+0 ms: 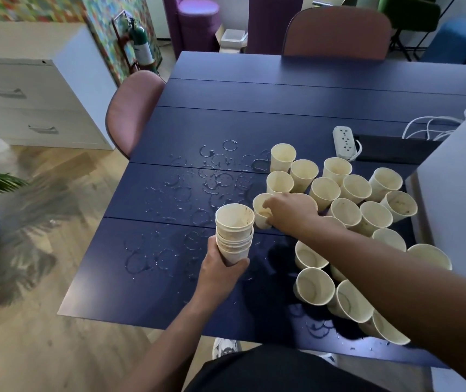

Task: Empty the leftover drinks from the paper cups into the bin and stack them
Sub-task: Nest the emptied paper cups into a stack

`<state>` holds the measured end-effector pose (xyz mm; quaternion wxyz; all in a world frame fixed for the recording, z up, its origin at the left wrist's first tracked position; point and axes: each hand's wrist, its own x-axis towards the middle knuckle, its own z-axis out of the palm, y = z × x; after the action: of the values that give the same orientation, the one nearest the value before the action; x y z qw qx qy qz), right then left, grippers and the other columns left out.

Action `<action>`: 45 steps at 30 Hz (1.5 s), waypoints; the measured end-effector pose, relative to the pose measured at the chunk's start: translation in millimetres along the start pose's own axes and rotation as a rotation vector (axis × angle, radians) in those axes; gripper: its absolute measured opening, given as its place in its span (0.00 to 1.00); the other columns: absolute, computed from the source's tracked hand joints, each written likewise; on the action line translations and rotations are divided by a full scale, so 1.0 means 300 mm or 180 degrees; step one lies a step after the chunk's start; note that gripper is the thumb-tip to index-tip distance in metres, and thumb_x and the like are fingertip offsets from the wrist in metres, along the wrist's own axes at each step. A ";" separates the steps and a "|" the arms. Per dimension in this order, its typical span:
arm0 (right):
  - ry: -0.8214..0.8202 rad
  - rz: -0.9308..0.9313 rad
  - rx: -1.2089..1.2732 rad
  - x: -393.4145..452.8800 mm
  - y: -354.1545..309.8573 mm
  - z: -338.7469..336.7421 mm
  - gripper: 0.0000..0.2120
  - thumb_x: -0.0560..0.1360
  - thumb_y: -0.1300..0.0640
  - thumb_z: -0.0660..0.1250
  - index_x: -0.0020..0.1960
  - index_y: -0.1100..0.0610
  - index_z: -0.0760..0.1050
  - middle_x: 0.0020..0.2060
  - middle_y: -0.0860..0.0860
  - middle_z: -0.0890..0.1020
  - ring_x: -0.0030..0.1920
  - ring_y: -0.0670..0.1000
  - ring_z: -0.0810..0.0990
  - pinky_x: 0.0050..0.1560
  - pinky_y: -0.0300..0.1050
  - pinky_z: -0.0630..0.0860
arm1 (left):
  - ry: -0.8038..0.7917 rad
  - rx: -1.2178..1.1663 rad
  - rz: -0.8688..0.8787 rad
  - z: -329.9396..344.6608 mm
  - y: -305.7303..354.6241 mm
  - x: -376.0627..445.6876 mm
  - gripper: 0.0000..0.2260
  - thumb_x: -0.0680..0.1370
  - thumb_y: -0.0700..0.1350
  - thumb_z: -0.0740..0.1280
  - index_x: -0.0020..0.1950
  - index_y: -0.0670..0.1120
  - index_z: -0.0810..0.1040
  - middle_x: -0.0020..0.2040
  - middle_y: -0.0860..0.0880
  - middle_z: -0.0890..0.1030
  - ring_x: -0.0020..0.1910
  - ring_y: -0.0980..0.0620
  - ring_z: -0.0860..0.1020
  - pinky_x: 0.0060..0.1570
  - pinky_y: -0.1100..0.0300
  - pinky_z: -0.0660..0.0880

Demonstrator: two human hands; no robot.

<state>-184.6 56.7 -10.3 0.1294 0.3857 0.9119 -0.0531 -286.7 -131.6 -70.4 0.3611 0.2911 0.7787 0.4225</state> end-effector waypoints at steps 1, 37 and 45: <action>0.0003 0.0005 -0.0084 0.008 -0.004 0.009 0.10 0.77 0.55 0.68 0.58 0.50 0.79 0.50 0.53 0.82 0.41 0.56 0.78 0.34 0.44 0.72 | 0.0001 -0.0013 -0.0004 -0.003 -0.005 -0.003 0.23 0.72 0.45 0.77 0.60 0.53 0.69 0.51 0.59 0.79 0.49 0.61 0.78 0.47 0.58 0.73; 0.0225 -0.0748 0.2166 -0.179 -0.025 -0.214 0.09 0.76 0.48 0.72 0.52 0.49 0.86 0.35 0.35 0.80 0.34 0.35 0.77 0.42 0.36 0.74 | -0.0179 0.0118 0.0045 0.033 0.024 0.014 0.23 0.71 0.45 0.77 0.59 0.53 0.68 0.48 0.56 0.80 0.45 0.56 0.79 0.43 0.61 0.75; 0.0420 0.0262 0.1182 0.037 0.082 -0.110 0.10 0.78 0.52 0.68 0.57 0.48 0.83 0.55 0.52 0.84 0.50 0.54 0.80 0.47 0.46 0.75 | -0.0082 0.0007 -0.0010 -0.001 -0.004 0.005 0.23 0.71 0.46 0.76 0.60 0.54 0.69 0.50 0.57 0.80 0.49 0.56 0.79 0.45 0.59 0.76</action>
<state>-180.9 87.9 18.5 -0.0020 0.4425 0.8765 -0.1896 -288.0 -131.1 -71.9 0.3714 0.2958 0.7749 0.4173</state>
